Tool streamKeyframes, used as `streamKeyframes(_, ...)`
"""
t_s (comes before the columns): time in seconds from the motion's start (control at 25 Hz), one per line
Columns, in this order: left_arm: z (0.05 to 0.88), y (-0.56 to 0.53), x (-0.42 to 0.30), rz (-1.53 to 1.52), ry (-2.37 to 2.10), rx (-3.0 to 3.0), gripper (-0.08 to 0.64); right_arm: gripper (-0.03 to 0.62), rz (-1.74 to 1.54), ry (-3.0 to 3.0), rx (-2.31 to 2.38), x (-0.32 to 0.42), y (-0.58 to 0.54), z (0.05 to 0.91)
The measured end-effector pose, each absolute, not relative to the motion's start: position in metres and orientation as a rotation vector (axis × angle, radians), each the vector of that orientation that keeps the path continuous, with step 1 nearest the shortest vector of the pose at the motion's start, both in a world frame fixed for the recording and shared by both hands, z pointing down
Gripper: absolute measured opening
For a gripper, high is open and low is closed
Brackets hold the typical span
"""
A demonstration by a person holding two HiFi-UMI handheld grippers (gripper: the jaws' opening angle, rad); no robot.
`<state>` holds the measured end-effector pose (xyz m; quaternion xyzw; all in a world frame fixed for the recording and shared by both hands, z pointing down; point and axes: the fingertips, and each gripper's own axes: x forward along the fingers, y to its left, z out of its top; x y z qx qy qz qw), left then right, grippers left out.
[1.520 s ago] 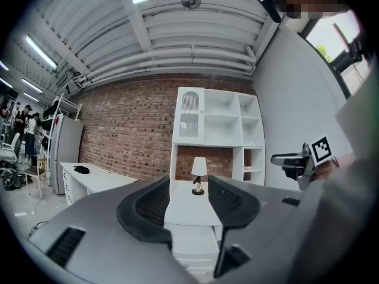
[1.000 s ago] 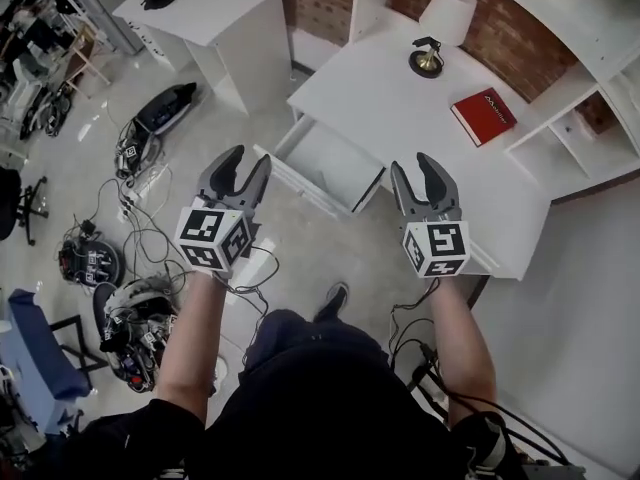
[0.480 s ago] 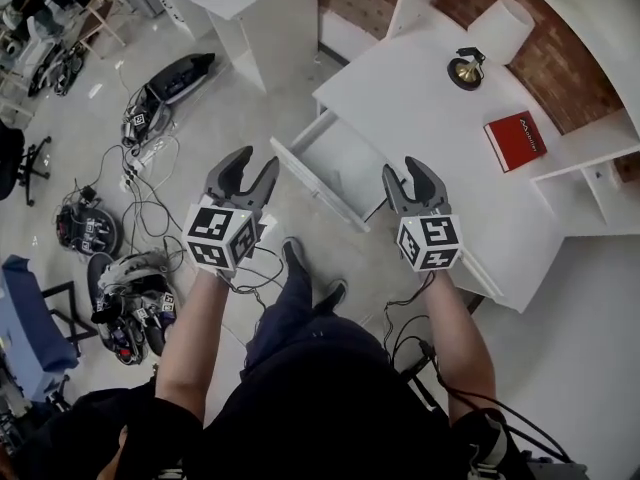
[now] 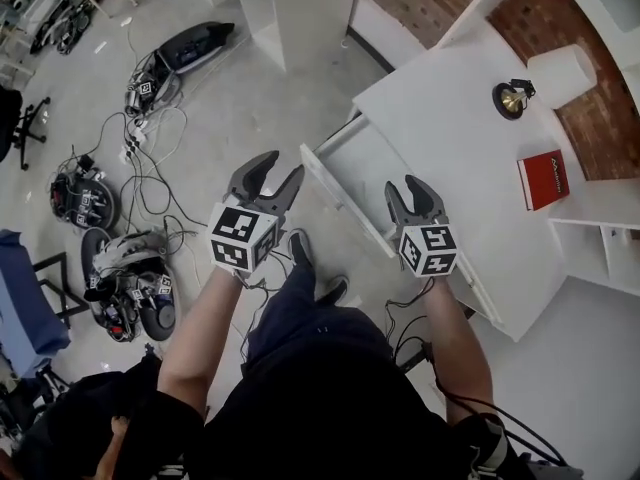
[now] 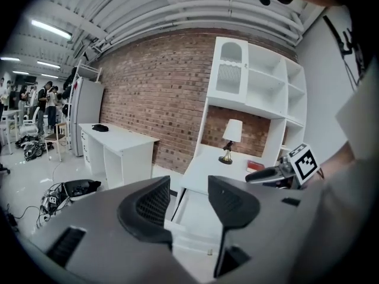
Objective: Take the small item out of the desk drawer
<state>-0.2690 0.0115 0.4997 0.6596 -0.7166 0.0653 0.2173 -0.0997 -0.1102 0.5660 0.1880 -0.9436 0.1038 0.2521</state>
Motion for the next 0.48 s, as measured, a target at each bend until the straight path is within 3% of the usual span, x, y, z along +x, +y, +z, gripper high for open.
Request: streamKeyframes(0.48, 0.562, 0.002, -0.296, 0.231, -1.896, 1.755, 0.198, 0.172, 0.510, -2.334, 0.311, -0.128, -0.120, 0.686)
